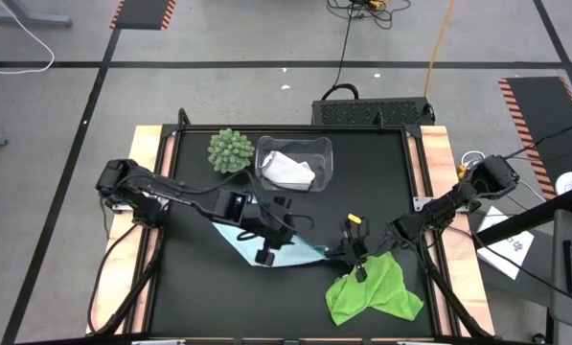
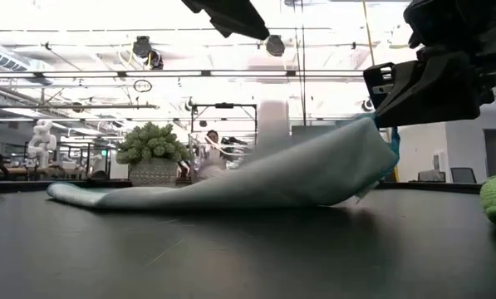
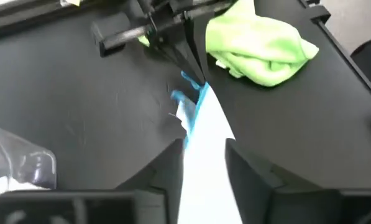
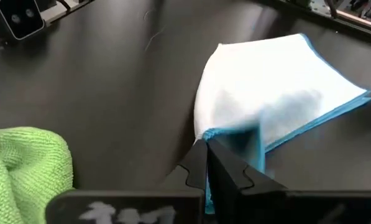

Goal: Fold microfiber towels
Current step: Fold the blue towel

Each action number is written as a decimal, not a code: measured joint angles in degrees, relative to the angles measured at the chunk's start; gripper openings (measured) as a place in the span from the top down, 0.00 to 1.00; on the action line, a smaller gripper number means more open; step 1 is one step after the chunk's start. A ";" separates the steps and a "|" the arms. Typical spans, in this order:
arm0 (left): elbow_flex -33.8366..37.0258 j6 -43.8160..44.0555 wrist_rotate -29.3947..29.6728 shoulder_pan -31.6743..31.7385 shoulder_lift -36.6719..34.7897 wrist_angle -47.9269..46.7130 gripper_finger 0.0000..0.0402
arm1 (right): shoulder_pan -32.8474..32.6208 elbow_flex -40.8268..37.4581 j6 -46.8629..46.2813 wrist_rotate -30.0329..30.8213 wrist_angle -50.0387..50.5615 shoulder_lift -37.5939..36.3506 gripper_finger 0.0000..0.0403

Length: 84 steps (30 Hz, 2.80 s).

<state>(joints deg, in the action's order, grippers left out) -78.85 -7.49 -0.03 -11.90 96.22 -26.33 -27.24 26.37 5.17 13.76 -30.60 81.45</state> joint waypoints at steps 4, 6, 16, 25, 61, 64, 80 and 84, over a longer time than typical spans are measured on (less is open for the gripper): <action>0.00 -3.10 -0.76 -0.83 -0.04 -4.80 0.56 | 0.00 0.00 -0.02 -0.07 0.45 0.00 1.00; 0.00 -4.01 -1.39 -2.10 0.30 -7.99 0.52 | 0.02 0.00 -0.31 -0.44 1.08 0.00 1.00; 6.17 -4.49 -0.89 -3.84 5.40 0.35 0.44 | -0.75 0.00 -12.20 -3.91 4.62 0.00 1.00; 13.53 4.49 -0.91 -0.59 5.84 7.74 0.44 | -0.74 0.00 -15.37 -7.98 3.15 0.35 0.94; 29.61 2.15 0.69 -0.22 5.52 23.97 0.44 | 27.10 11.70 -35.28 -29.95 7.55 14.82 0.59; 29.77 2.18 0.74 -0.22 5.49 24.05 0.44 | 27.10 13.40 -36.04 -30.18 8.24 17.63 0.59; 29.79 2.28 0.19 -0.26 5.52 23.48 0.44 | 26.97 18.32 -32.99 -27.16 20.96 12.78 0.68; 29.79 2.22 0.15 -0.26 5.54 23.54 0.44 | 26.97 18.26 -34.07 -27.09 24.35 12.78 0.68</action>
<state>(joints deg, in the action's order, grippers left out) -49.06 -5.28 0.12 -12.16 101.75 -2.79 -0.27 44.63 -28.90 -13.33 -6.26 94.23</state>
